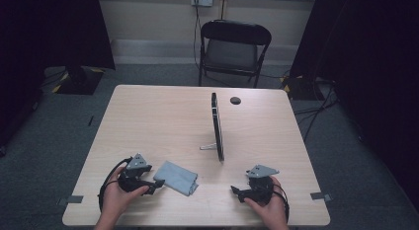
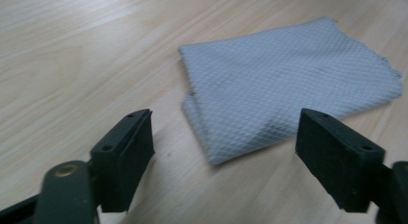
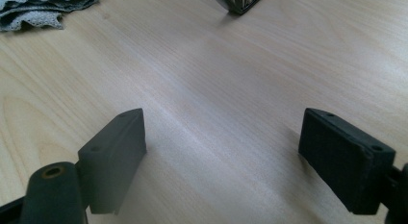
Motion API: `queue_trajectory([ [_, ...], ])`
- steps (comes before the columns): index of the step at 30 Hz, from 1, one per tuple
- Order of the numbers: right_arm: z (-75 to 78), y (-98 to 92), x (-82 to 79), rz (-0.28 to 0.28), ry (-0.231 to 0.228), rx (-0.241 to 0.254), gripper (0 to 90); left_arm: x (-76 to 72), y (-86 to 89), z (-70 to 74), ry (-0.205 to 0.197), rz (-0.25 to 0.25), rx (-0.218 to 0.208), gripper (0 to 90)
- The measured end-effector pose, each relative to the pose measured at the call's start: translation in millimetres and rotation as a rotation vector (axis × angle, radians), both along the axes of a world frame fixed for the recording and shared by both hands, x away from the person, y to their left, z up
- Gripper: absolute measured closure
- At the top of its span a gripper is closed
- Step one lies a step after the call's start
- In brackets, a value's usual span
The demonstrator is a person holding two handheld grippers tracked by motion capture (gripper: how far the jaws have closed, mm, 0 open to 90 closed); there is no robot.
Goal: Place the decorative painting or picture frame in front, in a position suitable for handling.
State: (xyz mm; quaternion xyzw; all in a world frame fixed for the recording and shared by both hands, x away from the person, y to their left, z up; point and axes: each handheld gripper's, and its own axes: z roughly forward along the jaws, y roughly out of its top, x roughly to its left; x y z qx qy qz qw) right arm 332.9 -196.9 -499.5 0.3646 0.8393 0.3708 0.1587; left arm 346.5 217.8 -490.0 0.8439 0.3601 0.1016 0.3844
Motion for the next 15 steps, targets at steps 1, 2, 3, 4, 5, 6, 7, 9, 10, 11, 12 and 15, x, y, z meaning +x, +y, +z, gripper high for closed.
queue_trajectory([
  [1,0.0,0.0,0.0,0.000,0.000,0.000,16.1,0.0,0.0,0.0,0.000,0.000,0.000,25.6],
  [2,0.0,0.0,0.0,0.000,0.000,0.000,16.1,-0.6,-3.5,1.0,-0.003,-0.009,-0.002,25.6],
  [3,0.0,0.0,0.0,0.000,0.000,0.000,16.1,-1.0,-6.0,1.9,0.003,-0.009,-0.005,29.4],
  [4,0.0,0.0,0.0,0.000,0.000,0.000,16.1,-1.3,-9.0,3.7,0.000,-0.012,0.002,32.0],
  [5,0.0,0.0,0.0,0.000,0.000,0.000,16.1,-1.7,-11.7,5.0,-0.001,-0.017,0.007,34.3],
  [6,0.0,0.0,0.0,0.000,0.000,0.000,16.1,-2.0,-15.5,5.9,-0.002,-0.020,0.020,36.7],
  [7,0.0,0.0,0.0,0.000,0.000,0.000,16.1,-2.0,-15.5,5.9,-0.002,-0.020,0.020,38.9],
  [9,0.0,0.0,0.0,0.000,0.000,0.000,16.1,-2.2,-16.1,5.0,0.032,-0.017,0.013,42.6],
  [10,0.0,0.0,0.0,0.000,0.000,0.000,16.1,-2.6,-15.8,5.1,0.030,-0.013,0.011,43.6],
  [11,0.0,0.0,0.0,0.000,0.000,0.000,16.2,-2.6,-15.8,5.1,0.030,-0.013,0.011,44.6],
  [12,0.0,0.0,0.0,0.000,0.000,0.000,16.1,-3.4,-16.0,6.7,0.040,-0.012,0.006,46.4],
  [15,0.0,0.0,0.0,0.000,0.000,0.000,16.1,-3.7,-17.5,7.6,0.042,-0.017,0.003,47.7],
])
